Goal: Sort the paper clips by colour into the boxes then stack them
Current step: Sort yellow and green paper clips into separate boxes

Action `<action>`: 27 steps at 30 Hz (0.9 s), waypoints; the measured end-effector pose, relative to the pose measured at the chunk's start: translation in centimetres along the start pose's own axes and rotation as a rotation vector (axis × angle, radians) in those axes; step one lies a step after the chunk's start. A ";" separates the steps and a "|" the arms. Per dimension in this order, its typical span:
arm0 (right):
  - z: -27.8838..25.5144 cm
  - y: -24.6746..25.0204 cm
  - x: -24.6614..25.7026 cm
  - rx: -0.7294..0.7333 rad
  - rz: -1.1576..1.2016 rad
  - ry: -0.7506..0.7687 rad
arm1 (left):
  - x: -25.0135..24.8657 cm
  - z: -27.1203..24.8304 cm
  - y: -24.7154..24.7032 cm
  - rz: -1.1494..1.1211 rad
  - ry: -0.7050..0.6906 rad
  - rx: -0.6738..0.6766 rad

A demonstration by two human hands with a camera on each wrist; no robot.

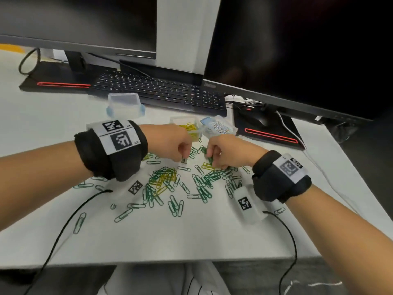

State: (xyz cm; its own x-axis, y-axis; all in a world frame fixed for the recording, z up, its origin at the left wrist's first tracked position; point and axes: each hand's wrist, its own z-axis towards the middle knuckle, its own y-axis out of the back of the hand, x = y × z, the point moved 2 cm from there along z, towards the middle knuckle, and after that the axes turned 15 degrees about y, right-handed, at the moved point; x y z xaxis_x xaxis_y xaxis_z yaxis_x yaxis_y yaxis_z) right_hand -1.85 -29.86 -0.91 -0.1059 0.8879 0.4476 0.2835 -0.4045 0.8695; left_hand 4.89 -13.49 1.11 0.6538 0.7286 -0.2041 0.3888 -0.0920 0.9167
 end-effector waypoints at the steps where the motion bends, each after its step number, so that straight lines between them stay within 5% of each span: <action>1: -0.5 0.5 -0.3 -0.028 0.015 -0.016 | -0.2 0.1 -0.4 -0.010 -0.011 0.004; 7: -1.6 1.6 -0.9 0.015 -0.315 -0.057 | -2.0 0.8 -0.4 0.116 0.025 0.064; 11: -0.6 0.1 0.8 -0.062 -0.225 0.110 | -1.0 0.0 0.2 0.229 0.085 0.174; 19: 1.2 -1.1 1.3 0.186 -0.342 0.101 | 1.9 -2.1 -1.5 0.252 0.223 0.162; 22: 1.4 -1.1 1.7 0.152 -0.335 0.169 | 1.7 -2.3 -2.7 0.208 0.220 0.100; 24: 1.6 -0.9 1.8 0.028 -0.023 0.197 | 1.7 -2.4 -3.1 0.165 0.212 0.066; 27: 1.6 -1.2 2.4 -0.073 0.990 0.140 | 2.0 -2.5 -3.0 0.101 0.195 0.055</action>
State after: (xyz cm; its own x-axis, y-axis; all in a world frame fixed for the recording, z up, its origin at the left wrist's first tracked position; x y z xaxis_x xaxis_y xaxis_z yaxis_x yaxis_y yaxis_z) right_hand -0.91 -26.88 -1.19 0.0334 0.1117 0.9932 0.2465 -0.9640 0.1002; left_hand 3.36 -10.07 -1.19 0.5552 0.8309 -0.0370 0.3664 -0.2044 0.9077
